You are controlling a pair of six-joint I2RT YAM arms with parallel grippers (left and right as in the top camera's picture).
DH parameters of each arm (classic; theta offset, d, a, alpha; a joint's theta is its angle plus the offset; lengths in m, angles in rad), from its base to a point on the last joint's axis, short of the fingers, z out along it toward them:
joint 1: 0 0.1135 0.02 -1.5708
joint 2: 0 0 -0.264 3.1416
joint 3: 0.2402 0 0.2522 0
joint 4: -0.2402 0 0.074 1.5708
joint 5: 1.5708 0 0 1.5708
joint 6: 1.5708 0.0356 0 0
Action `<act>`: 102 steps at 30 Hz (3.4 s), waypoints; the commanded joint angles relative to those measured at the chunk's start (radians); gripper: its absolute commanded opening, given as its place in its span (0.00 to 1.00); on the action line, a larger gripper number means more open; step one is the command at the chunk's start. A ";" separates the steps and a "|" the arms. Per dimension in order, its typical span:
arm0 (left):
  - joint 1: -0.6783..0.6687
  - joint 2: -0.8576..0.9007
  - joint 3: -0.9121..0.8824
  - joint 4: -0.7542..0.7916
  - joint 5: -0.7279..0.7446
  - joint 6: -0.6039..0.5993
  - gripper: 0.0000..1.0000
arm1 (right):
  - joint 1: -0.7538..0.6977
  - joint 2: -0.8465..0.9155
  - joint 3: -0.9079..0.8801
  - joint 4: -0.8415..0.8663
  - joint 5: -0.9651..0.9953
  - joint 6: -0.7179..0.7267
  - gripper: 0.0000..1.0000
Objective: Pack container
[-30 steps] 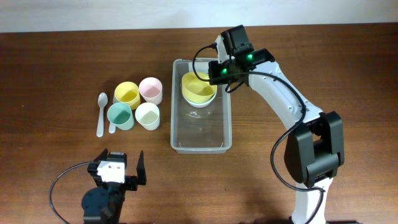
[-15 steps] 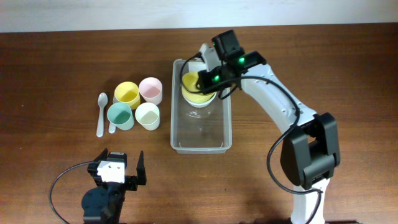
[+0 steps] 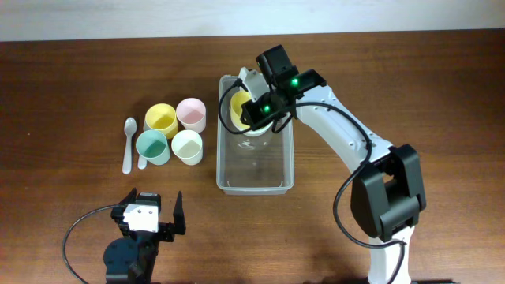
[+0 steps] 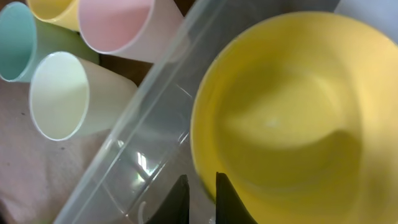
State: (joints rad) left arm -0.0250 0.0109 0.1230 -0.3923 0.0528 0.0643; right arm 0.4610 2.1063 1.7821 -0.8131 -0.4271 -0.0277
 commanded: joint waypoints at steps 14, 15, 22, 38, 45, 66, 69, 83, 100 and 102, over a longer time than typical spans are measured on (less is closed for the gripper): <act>0.006 -0.006 -0.006 0.003 0.004 0.013 1.00 | 0.003 0.058 0.002 -0.011 0.113 -0.010 0.22; 0.006 -0.006 -0.006 0.003 0.004 0.013 1.00 | 0.003 0.054 0.006 -0.016 0.113 -0.010 0.31; 0.006 -0.006 -0.006 0.003 0.004 0.013 1.00 | -0.004 -0.044 0.102 -0.130 0.119 0.020 0.50; 0.006 -0.006 -0.006 0.003 0.004 0.013 1.00 | -0.493 -0.423 0.207 -0.386 0.249 0.303 0.78; 0.006 -0.006 -0.006 0.003 -0.028 0.013 1.00 | -0.742 -0.420 0.206 -0.452 0.171 0.303 0.84; 0.006 0.105 0.095 0.151 -0.034 0.038 1.00 | -0.835 -0.417 0.206 -0.481 0.173 0.303 0.99; 0.008 0.212 0.183 0.156 -0.076 0.027 1.00 | -0.835 -0.417 0.206 -0.481 0.173 0.303 0.99; 0.152 1.243 1.099 -0.215 0.333 0.125 1.00 | -0.835 -0.417 0.206 -0.481 0.173 0.303 0.99; 0.239 1.660 1.461 -0.334 0.258 -0.033 1.00 | -0.835 -0.417 0.206 -0.481 0.173 0.303 0.99; 0.239 1.677 1.461 -0.359 0.210 -0.054 1.00 | -0.835 -0.417 0.206 -0.481 0.173 0.303 0.99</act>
State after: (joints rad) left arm 0.2119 1.6524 1.5608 -0.7307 0.3733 0.0971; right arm -0.3717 1.6875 1.9800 -1.2942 -0.2523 0.2699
